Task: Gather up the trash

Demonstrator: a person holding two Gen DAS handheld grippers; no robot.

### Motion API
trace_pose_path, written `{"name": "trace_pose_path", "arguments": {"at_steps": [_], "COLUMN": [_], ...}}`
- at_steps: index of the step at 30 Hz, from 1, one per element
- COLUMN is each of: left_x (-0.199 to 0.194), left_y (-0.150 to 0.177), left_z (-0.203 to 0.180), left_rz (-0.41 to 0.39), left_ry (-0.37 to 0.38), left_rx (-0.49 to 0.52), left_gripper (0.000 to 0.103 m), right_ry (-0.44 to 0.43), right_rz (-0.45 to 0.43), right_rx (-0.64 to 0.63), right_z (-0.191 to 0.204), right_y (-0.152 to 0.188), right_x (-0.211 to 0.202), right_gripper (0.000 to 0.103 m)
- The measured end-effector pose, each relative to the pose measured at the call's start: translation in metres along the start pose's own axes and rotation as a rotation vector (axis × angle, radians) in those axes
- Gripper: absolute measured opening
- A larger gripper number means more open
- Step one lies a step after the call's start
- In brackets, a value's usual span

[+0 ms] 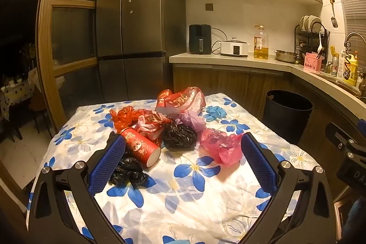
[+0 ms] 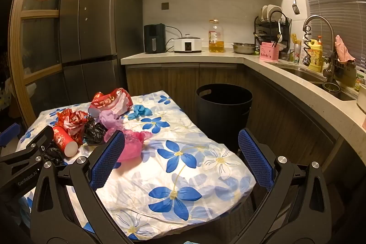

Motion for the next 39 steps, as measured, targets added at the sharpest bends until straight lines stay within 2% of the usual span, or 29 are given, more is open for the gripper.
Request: {"name": "trace_pose_path", "arguments": {"at_steps": [39], "left_x": [-0.0018], "left_y": [0.0004], "left_z": [-0.0026], "left_rz": [0.011], "left_ry": [0.009], "left_rx": [-0.021], "left_gripper": [0.098], "right_ry": [0.002], "right_rz": [-0.002], "right_rx": [0.002], "right_z": [0.0001], "right_y": [-0.0007], "right_x": [-0.0003], "right_gripper": [0.099]}}
Point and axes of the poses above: each gripper's, at about its wrist camera, not at the fingertips, and x roughly the way its jaws point, z to its left, y to its underside, the point moved 10 cm from there along x, roughly the way its jaws point, and after that the axes turned 10 degrees about -z, right-handed, at the moved point
